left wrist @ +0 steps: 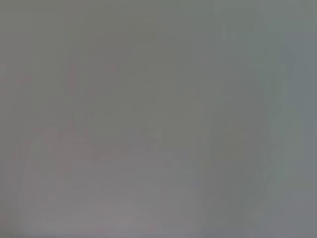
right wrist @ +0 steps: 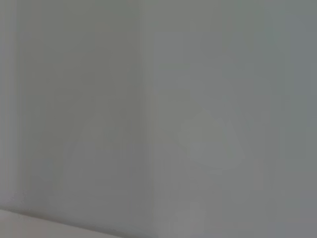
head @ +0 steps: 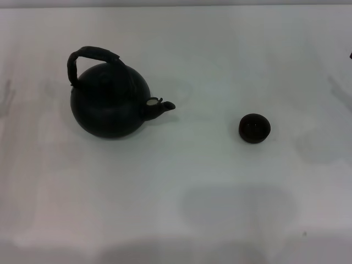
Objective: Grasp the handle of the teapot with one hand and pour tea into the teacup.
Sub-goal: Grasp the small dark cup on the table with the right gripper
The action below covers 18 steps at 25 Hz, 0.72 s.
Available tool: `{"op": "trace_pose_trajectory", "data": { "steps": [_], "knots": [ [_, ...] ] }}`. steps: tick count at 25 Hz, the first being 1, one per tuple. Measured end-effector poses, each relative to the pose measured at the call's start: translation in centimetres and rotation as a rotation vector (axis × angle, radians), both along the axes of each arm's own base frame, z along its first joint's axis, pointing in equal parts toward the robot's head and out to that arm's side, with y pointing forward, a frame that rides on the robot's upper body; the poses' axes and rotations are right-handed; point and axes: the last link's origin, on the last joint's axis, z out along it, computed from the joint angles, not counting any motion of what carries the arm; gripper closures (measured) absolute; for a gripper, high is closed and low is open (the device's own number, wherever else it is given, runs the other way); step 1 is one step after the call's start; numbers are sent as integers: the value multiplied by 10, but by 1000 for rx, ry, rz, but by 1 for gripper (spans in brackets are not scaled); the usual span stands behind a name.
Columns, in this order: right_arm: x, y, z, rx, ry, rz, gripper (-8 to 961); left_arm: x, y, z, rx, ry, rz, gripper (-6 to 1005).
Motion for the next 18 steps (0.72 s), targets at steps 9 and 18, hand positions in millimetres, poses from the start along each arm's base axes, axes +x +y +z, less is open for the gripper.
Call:
{"op": "trace_pose_trajectory", "data": {
  "steps": [9,18],
  "knots": [
    [-16,1,29,-259,31,166,108,0,0,0,0,1,1,138],
    [-45,13,8,-621,-41,268,107,0,0,-1,-6,2,-2,137]
  ]
}}
